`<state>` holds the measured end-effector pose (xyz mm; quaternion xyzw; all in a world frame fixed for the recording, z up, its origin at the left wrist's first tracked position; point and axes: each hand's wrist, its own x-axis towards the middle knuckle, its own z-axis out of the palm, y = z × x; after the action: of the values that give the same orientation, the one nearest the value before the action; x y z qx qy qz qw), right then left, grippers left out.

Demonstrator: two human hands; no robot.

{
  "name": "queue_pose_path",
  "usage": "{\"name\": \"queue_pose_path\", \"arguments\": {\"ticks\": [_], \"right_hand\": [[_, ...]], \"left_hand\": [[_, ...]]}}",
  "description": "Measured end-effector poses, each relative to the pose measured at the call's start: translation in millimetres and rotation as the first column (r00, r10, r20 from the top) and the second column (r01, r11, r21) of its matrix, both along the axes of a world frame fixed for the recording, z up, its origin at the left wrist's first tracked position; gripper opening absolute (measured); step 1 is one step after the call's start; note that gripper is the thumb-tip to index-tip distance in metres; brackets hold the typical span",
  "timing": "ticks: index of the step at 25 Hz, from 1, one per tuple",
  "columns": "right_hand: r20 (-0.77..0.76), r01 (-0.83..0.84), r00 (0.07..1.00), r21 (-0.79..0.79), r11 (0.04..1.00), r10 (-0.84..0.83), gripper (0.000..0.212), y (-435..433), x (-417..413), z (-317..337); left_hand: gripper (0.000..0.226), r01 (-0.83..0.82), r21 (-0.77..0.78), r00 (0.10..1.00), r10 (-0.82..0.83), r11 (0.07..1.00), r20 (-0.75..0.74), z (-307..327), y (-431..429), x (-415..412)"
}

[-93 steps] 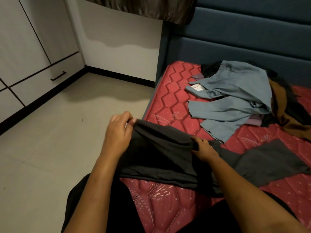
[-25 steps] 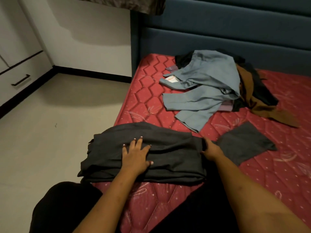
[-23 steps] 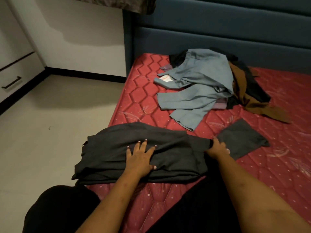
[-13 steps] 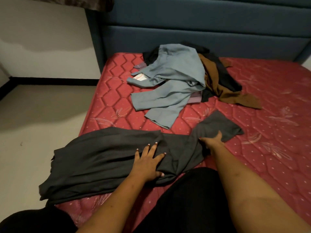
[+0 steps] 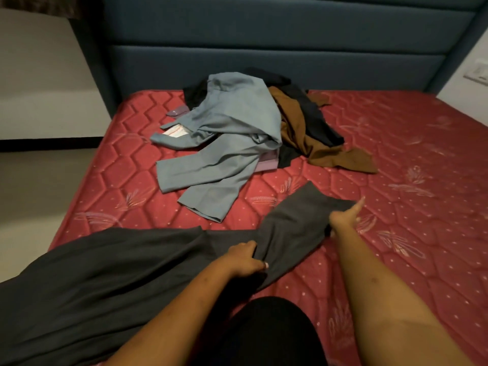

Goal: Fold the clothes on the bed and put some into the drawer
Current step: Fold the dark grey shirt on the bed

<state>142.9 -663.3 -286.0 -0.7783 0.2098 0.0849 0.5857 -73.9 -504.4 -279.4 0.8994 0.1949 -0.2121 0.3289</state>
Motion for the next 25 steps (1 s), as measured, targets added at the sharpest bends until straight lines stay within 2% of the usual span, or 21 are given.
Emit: {"name": "queue_pose_path", "arguments": {"ticks": [1,2,3,4,5,6,9,12,14,18,21,23,25], "right_hand": [[-0.031,-0.094,0.996,-0.288,0.953,0.089,0.081,-15.1,5.0,-2.6],[-0.071,-0.205,0.978,-0.528,0.824,0.197,0.08,-27.0,10.6,-4.3],[-0.119,-0.312,0.939,-0.686,0.657,0.322,0.075,-32.9,16.0,-3.8],[-0.165,-0.398,0.88,-0.768,0.502,0.445,0.068,-34.6,23.5,-5.0],[-0.216,-0.469,0.808,-0.798,0.377,0.548,0.062,-31.9,32.2,-3.9],[-0.266,-0.532,0.746,-0.789,0.307,0.611,0.059,-27.3,41.3,-4.4],[-0.377,-0.641,0.66,-0.733,0.225,0.65,0.062,-12.5,59.6,-7.2],[-0.384,-0.617,0.623,-0.777,0.126,0.682,0.068,3.7,64.9,-13.7],[-0.3,-0.574,0.643,-0.798,0.184,0.705,0.069,10.3,65.6,-15.5],[-0.035,-0.405,0.674,-0.853,0.329,0.738,0.044,-0.1,68.9,-14.1],[0.119,-0.366,0.69,-0.794,0.486,0.714,0.032,-17.2,69.7,-9.9],[0.166,-0.409,0.693,-0.711,0.572,0.702,0.036,-29.2,65.9,-3.9],[0.207,-0.456,0.673,-0.64,0.619,0.71,0.05,-43.5,60.8,5.7]], "left_hand": [[0.054,-0.037,-0.047,0.999,0.038,0.998,0.019,-2.2,-6.1,8.7],[0.055,-0.09,-0.115,0.995,0.095,0.989,0.039,-4.2,-11.5,17.3],[0.056,-0.161,-0.211,0.983,0.176,0.964,0.053,-5.6,-15.9,25.0],[0.056,-0.229,-0.312,0.962,0.262,0.922,0.07,-5.4,-20.3,31.8],[0.054,-0.278,-0.374,0.939,0.332,0.885,0.087,-5.9,-23.5,39.1],[0.051,-0.304,-0.392,0.92,0.374,0.868,0.116,-5.3,-25.3,45.3],[0.041,-0.344,-0.389,0.877,0.44,0.854,0.191,-9.2,-27.5,61.2],[0.027,-0.407,-0.539,0.803,0.57,0.738,0.173,-15.4,-25.3,70.3],[0.019,-0.423,-0.595,0.771,0.616,0.684,0.16,-20.8,-25.2,74.9],[0.015,-0.408,-0.618,0.765,0.621,0.672,0.171,-24.6,-27.7,81.6],[0.021,-0.396,-0.647,0.775,0.615,0.652,0.145,-24.2,-27.9,83.0],[0.022,-0.372,-0.652,0.797,0.587,0.661,0.14,-21.9,-31.0,82.1],[0.021,-0.347,-0.642,0.809,0.564,0.684,0.164,-15.9,-35.3,79.8]]}}
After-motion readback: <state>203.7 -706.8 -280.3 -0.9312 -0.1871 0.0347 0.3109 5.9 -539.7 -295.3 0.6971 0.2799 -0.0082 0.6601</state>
